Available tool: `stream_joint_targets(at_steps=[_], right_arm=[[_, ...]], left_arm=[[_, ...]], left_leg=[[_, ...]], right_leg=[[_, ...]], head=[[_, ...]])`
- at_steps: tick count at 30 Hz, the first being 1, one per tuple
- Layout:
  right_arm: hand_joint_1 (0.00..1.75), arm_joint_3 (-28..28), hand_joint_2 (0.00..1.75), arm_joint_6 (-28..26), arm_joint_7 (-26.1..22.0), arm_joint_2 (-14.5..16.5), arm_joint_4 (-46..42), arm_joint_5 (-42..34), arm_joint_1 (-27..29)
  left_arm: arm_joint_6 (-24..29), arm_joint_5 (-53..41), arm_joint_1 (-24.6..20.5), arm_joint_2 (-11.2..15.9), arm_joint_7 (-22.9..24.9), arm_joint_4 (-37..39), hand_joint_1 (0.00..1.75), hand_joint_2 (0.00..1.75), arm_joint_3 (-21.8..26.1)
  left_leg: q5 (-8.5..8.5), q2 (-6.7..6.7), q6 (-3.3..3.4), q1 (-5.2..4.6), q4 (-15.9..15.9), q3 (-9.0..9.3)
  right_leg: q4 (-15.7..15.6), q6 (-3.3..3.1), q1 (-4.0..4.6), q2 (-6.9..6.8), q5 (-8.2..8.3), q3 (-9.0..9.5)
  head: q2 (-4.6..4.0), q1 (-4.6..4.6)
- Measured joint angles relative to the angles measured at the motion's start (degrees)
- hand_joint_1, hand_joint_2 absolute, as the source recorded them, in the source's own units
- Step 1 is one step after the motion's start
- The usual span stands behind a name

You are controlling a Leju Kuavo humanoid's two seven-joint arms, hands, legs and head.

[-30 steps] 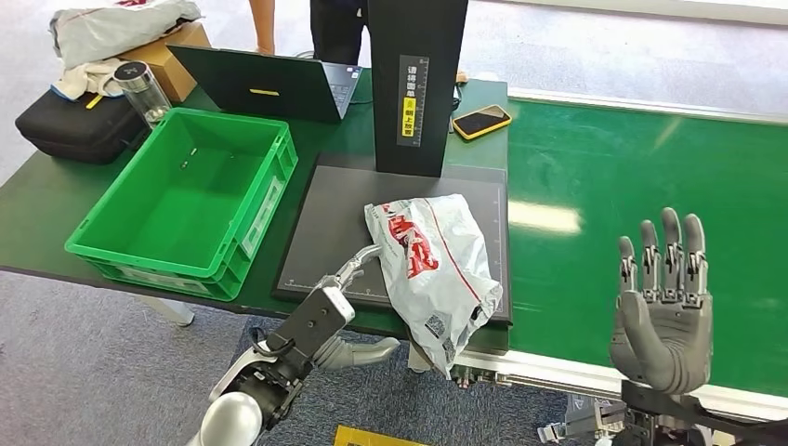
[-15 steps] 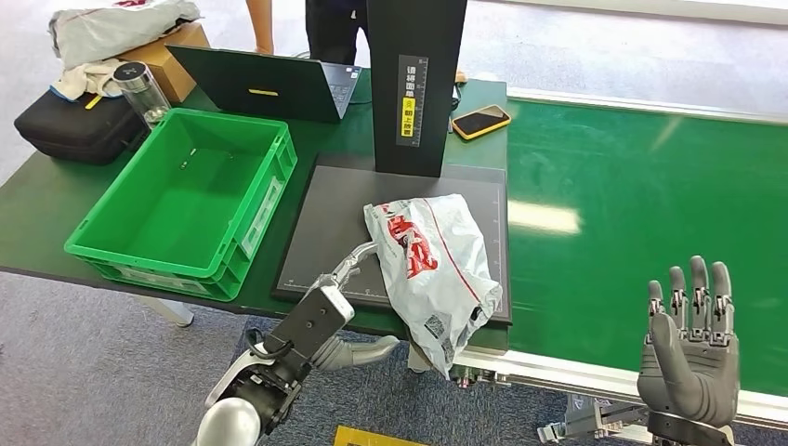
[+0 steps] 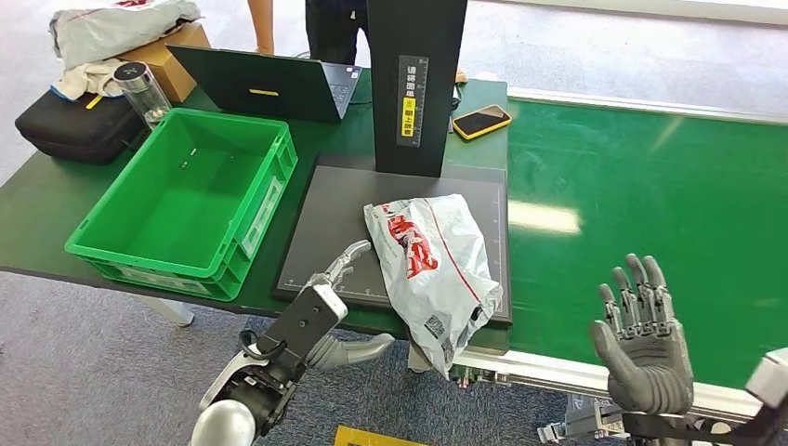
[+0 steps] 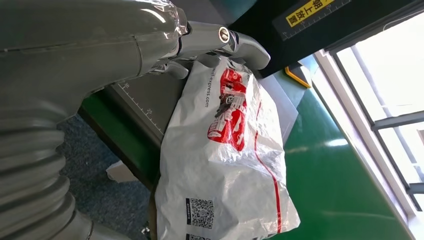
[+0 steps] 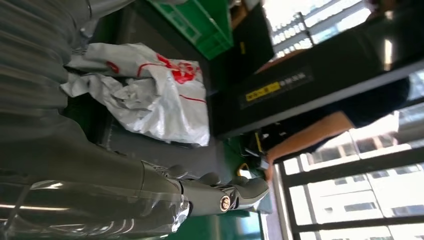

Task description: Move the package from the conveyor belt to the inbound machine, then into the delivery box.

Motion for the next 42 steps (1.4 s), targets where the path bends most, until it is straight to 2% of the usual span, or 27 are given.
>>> stream_joint_targets(at_steps=[4,11,21,28,42], right_arm=[[0.00,0.67,1.75,2.20,3.05,-0.25,2.86,3.53,-0.85],[0.00,2.70,1.75,2.46,6.48,-1.35,7.62,5.69,-1.98],[0.00,3.03,1.75,3.94,7.78,-1.40,9.09,7.22,-1.69],[0.00,3.92,1.75,4.17,7.23,-1.47,10.81,7.48,-2.91],[0.00,5.18,1.75,2.39,6.37,-2.41,12.45,6.61,-3.69]], left_arm=[[0.69,-0.38,0.98,0.01,1.26,-1.22,0.00,1.75,0.31],[1.43,-1.83,2.60,0.01,2.58,-3.44,0.00,1.75,1.71],[1.53,-10.49,1.04,-0.28,3.44,-3.99,0.00,1.75,1.58],[2.86,-17.56,-5.56,-2.48,3.45,3.28,0.00,1.75,-4.97],[2.87,-19.63,-13.97,-5.68,3.27,13.91,0.00,1.75,-16.12]], left_leg=[[0.00,0.00,0.00,0.00,-0.01,0.00],[0.00,0.00,0.00,0.00,0.00,0.00],[0.00,0.00,0.00,0.00,0.00,0.01],[0.01,0.00,0.01,-0.02,0.03,0.01],[0.00,0.00,0.01,-0.02,0.03,0.00]], right_leg=[[0.00,0.00,0.00,0.00,0.00,0.01],[0.00,0.00,0.00,0.00,0.00,-0.01],[0.00,0.00,-0.01,0.00,0.00,-0.01],[0.00,0.02,-0.04,0.00,0.03,0.01],[0.00,0.01,-0.03,0.01,0.03,-0.02]], head=[[0.01,-0.01],[0.00,-0.01],[0.01,-0.01],[0.01,0.01],[-0.01,0.00]])
